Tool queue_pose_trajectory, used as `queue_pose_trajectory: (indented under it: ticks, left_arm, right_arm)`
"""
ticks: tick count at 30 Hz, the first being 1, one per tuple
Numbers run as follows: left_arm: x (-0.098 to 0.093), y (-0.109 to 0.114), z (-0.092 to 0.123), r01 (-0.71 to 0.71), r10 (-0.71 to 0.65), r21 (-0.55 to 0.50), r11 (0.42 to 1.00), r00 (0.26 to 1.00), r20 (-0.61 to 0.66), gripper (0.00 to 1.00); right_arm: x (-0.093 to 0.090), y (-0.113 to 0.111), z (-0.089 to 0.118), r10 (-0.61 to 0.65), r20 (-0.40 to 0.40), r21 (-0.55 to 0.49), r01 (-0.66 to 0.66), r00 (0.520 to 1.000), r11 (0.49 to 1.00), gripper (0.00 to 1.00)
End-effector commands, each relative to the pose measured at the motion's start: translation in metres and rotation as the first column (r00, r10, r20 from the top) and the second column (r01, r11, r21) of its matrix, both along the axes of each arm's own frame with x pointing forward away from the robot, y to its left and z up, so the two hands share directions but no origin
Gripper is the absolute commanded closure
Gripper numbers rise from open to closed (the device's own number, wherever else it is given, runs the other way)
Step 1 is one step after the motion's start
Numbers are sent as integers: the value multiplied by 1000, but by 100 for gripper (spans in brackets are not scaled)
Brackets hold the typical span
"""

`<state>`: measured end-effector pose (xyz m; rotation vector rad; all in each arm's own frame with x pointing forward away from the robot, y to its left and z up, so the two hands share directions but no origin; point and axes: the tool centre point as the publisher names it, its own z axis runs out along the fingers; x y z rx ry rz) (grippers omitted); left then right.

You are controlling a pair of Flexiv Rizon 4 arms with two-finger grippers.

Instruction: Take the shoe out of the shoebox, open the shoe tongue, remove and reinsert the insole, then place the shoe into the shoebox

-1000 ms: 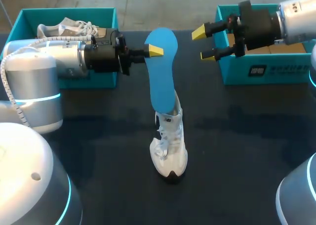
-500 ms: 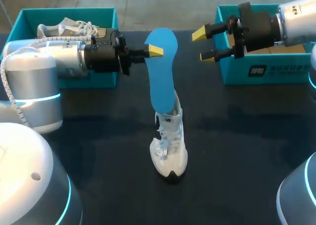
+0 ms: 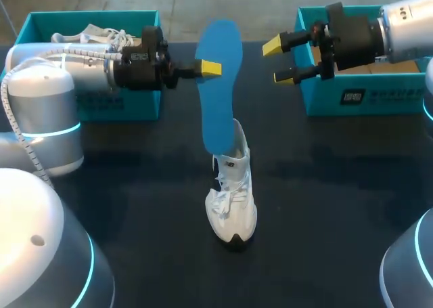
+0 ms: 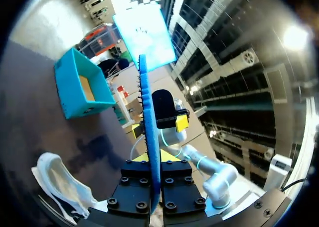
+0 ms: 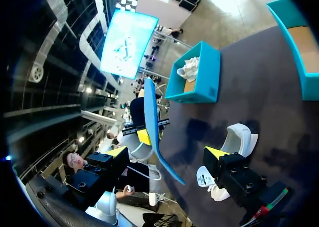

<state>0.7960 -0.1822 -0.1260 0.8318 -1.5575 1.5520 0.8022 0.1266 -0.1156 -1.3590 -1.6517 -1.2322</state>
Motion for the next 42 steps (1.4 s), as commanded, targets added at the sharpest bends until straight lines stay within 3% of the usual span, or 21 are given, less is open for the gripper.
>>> queue_pose_trajectory:
  ticks: [1,3,6,11,18,33,37,42]
  left_arm:
    - [9,-2,-1,-17,3,26,1000,894,447,100]
    - [10,-2,-2,-17,36,-35,999,767,640,100]
    - [16,-2,4,-89,181,-163,983,650,738,100]
    - [21,-2,13,-87,271,-266,960,517,812,100]
    - [17,-8,27,-5,281,-295,955,325,903,100]
    - [15,-9,30,-1,286,-303,953,330,900,100]
    - [29,-2,19,124,215,-210,970,-29,976,100]
    - [54,4,6,232,212,-115,966,-452,866,100]
  right_arm:
    - [0,1,-1,-1,0,1,1,1000,1000,0]
    - [0,1,-1,-1,0,1,1,1000,1000,0]
    - [0,1,-1,-1,0,1,1,1000,1000,0]
    - [0,1,-1,-1,0,1,1,1000,1000,0]
    - [0,1,-1,-1,0,1,1,1000,1000,0]
    - [0,1,-1,-1,0,1,1,1000,1000,0]
    - [0,1,-1,-1,0,1,1,1000,1000,0]
    - [0,1,-1,-1,0,1,1,1000,1000,0]
